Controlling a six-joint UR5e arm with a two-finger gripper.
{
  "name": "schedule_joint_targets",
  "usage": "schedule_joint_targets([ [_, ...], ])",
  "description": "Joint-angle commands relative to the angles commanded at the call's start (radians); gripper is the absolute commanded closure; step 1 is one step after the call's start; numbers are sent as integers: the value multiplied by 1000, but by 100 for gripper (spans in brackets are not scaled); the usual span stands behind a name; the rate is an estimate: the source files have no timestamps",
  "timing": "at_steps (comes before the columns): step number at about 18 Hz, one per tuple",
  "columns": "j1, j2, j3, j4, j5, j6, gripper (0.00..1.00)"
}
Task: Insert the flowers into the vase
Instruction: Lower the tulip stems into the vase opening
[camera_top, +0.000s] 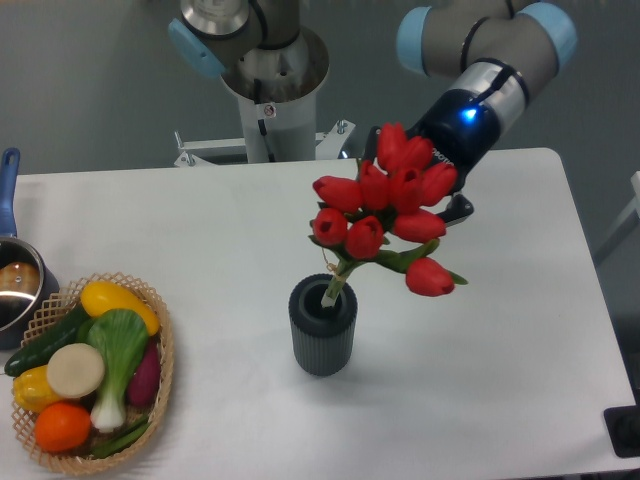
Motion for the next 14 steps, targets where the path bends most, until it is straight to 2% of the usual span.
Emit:
schedule_joint_targets([
  [5,-2,-2,-43,0,2,18,95],
  [8,-5,-3,-93,0,3,58,88],
  [11,-3,-3,-150,-2,6,86,73],
  [14,-6,-9,-164,0,11,92,58],
])
